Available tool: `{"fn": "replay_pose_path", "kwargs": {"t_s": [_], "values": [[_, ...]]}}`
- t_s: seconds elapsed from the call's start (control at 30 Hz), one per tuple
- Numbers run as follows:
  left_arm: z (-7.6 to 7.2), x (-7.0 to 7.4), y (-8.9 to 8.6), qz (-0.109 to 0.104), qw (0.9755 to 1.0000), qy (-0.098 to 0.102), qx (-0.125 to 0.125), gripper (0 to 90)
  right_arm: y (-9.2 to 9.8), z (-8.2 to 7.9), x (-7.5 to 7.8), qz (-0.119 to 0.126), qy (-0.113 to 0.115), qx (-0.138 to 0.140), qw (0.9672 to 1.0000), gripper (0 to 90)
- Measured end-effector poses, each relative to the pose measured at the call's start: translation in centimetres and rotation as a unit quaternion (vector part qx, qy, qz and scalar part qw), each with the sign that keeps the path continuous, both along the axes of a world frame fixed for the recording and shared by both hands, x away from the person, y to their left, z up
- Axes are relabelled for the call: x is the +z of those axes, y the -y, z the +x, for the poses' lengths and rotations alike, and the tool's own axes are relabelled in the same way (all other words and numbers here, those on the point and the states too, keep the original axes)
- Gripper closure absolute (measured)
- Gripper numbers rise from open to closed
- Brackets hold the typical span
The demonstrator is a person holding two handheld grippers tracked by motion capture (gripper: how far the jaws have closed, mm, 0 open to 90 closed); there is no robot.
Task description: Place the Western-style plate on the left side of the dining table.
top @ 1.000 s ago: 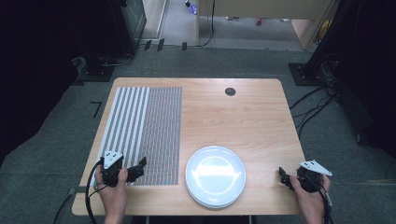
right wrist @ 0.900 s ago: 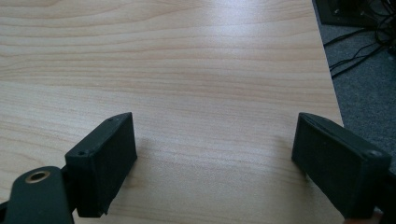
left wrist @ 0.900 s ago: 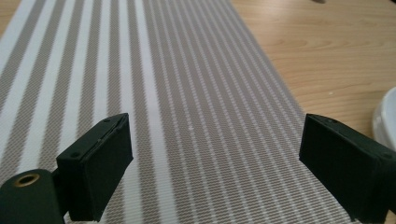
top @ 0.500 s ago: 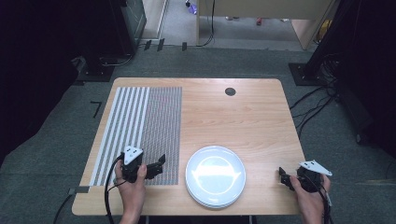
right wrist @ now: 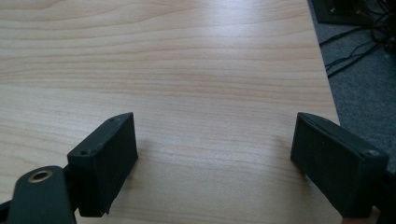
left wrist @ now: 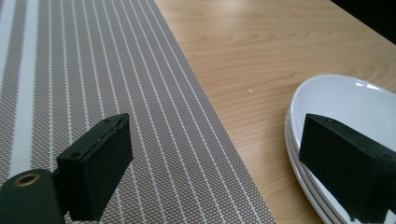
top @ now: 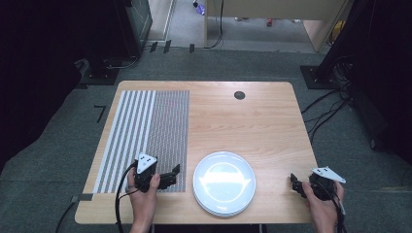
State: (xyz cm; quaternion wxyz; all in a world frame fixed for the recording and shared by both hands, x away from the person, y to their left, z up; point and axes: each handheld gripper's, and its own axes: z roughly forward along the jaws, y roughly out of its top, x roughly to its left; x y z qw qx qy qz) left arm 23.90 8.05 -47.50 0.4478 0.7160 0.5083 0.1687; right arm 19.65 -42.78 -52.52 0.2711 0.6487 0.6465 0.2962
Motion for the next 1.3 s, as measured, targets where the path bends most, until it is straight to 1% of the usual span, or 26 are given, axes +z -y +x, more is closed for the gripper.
{"fn": "replay_pose_path", "kwargs": {"t_s": [0.07,0.1,0.13,0.2,0.37,0.4,0.43,0.47,0.5,0.6,0.63,0.67,0.7,0.73,0.77,0.8,0.83,0.87,0.9,0.93,1.03,1.1,1.13,1.2,1.27,1.3], "values": [[0.0,-0.1,0.3,-0.002,1.0000,-0.004,-0.008,9.6,0.1,-0.1,0.2,0.019,0.012,-0.006,0.9997,14.3],[0.0,-0.1,0.5,-0.005,0.9999,-0.007,-0.013,9.6,0.1,-0.2,0.3,0.031,0.016,-0.005,0.9994,14.5],[0.0,-0.1,0.7,-0.007,0.9997,-0.010,-0.020,9.6,0.1,-0.2,0.5,0.036,0.023,-0.002,0.9991,15.7],[0.0,-0.2,0.9,-0.003,0.9996,-0.012,-0.024,9.6,0.0,-0.3,0.8,0.036,0.025,-0.002,0.9990,16.7],[-0.1,-0.3,1.5,-0.016,0.9989,-0.023,-0.037,9.6,-0.8,-0.5,1.7,0.053,0.041,0.006,0.9977,16.9],[0.0,-0.4,1.6,-0.025,0.9984,-0.029,-0.042,9.8,-1.3,-0.6,2.1,0.058,0.050,0.009,0.9970,17.0],[0.0,-0.4,1.7,-0.030,0.9982,-0.032,-0.042,9.8,-1.3,-0.6,2.1,0.058,0.050,0.009,0.9970,17.0],[-0.1,-0.4,1.8,-0.035,0.9980,-0.036,-0.039,10.9,-1.5,-0.6,2.2,0.063,0.053,0.008,0.9966,17.4],[-0.1,-0.4,1.9,-0.035,0.9979,-0.040,-0.036,14.7,-1.8,-0.7,2.4,0.067,0.059,0.009,0.9960,19.2],[-0.1,-0.6,2.3,-0.036,0.9966,-0.051,-0.053,16.0,-2.9,-0.7,2.8,0.074,0.067,0.018,0.9948,21.3],[-0.2,-0.7,2.5,-0.033,0.9966,-0.051,-0.055,19.1,-3.4,-0.7,2.9,0.076,0.068,0.019,0.9946,22.7],[-0.3,-0.7,2.6,-0.031,0.9967,-0.051,-0.054,25.2,-3.8,-0.7,3.0,0.078,0.070,0.020,0.9943,25.1],[-0.4,-0.8,2.8,-0.031,0.9959,-0.059,-0.062,34.3,-4.6,-0.6,3.2,0.080,0.072,0.020,0.9940,30.2],[-0.4,-0.8,2.8,-0.031,0.9959,-0.059,-0.062,40.8,-4.9,-0.7,3.2,0.080,0.074,0.021,0.9938,32.3],[-0.4,-0.9,3.0,-0.037,0.9941,-0.068,-0.076,44.9,-5.2,-0.7,3.3,0.082,0.077,0.022,0.9935,37.3],[-0.4,-1.0,3.1,-0.042,0.9930,-0.076,-0.080,48.9,-5.5,-0.8,3.3,0.088,0.078,0.027,0.9927,42.5],[-0.4,-1.0,3.1,-0.042,0.9930,-0.076,-0.080,53.3,-5.8,-0.9,3.4,0.099,0.078,0.032,0.9915,46.1],[-0.3,-1.1,3.0,-0.053,0.9913,-0.086,-0.085,57.8,-5.9,-0.9,3.4,0.109,0.078,0.036,0.9902,49.4],[-0.2,-1.2,3.0,-0.063,0.9895,-0.095,-0.089,57.8,-5.9,-0.9,3.4,0.109,0.078,0.036,0.9902,49.4],[-0.2,-1.3,2.9,-0.067,0.9886,-0.100,-0.091,61.3,-6.0,-1.0,3.4,0.122,0.077,0.036,0.9889,51.8],[-0.2,-1.5,3.0,-0.070,0.9875,-0.107,-0.093,72.5,-6.5,-1.2,3.2,0.146,0.075,0.043,0.9855,59.7],[-0.2,-1.6,3.0,-0.070,0.9870,-0.109,-0.094,73.5,-6.6,-1.1,3.2,0.148,0.072,0.046,0.9852,60.7],[-0.2,-1.7,3.1,-0.072,0.9866,-0.111,-0.094,73.9,-6.9,-1.1,3.1,0.153,0.058,0.050,0.9854,62.3],[-0.2,-1.8,3.2,-0.077,0.9862,-0.114,-0.092,73.3,-6.9,-1.1,3.1,0.153,0.057,0.049,0.9854,63.3],[-0.1,-2.0,3.3,-0.078,0.9856,-0.119,-0.092,73.4,-7.1,-1.2,3.2,0.176,0.052,0.046,0.9819,68.5],[-0.1,-2.0,3.3,-0.076,0.9859,-0.119,-0.090,73.8,-7.1,-1.2,3.3,0.188,0.049,0.047,0.9798,71.7]]}}
